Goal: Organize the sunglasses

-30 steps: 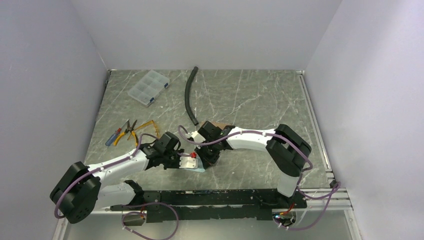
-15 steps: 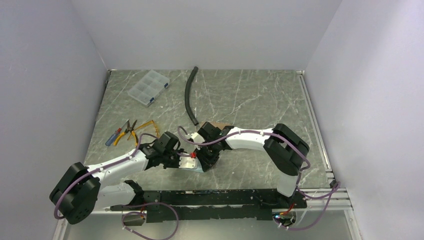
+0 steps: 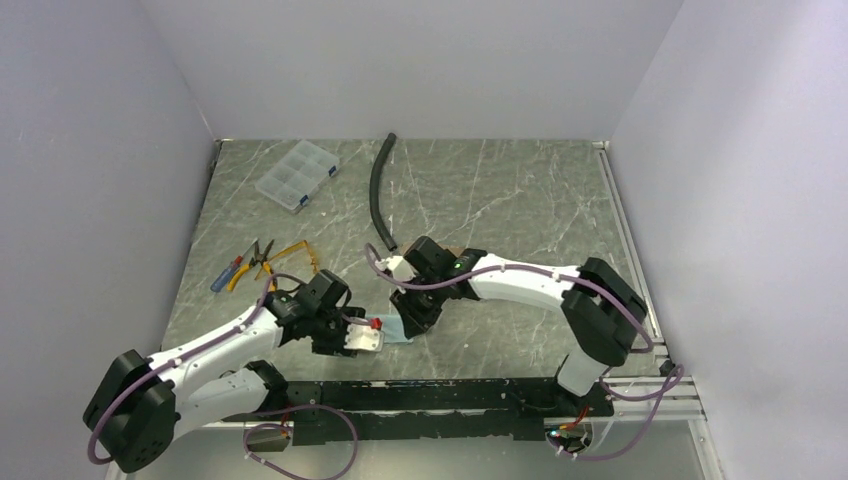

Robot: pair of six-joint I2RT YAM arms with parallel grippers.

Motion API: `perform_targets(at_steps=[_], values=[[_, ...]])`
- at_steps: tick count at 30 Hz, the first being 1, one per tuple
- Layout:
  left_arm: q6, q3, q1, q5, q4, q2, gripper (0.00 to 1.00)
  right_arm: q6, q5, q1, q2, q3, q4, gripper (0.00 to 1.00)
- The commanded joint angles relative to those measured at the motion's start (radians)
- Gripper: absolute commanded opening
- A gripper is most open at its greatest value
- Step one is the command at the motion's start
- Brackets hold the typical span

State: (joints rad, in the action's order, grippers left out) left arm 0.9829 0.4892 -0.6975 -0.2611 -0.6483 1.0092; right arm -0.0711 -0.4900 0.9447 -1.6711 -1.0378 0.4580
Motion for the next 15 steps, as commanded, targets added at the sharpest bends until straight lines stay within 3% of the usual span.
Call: perform_targets(at_steps=[1, 5, 10, 15], values=[[-0.067, 0.069, 0.028, -0.019, 0.042, -0.016, 0.54, -0.034, 0.137, -0.036, 0.085, 0.047, -0.090, 0.29], [-0.204, 0.127, 0.081, -0.081, 0.105, 0.060, 0.46, -0.049, 0.225, -0.044, 0.072, 0.098, -0.245, 0.30], [-0.228, 0.124, 0.099, -0.079, 0.178, 0.173, 0.52, -0.014, 0.240, -0.024, 0.079, 0.179, -0.450, 0.31], [-0.244, 0.132, 0.103, -0.113, 0.206, 0.206, 0.51, 0.020, 0.211, -0.019, 0.070, 0.240, -0.583, 0.32]])
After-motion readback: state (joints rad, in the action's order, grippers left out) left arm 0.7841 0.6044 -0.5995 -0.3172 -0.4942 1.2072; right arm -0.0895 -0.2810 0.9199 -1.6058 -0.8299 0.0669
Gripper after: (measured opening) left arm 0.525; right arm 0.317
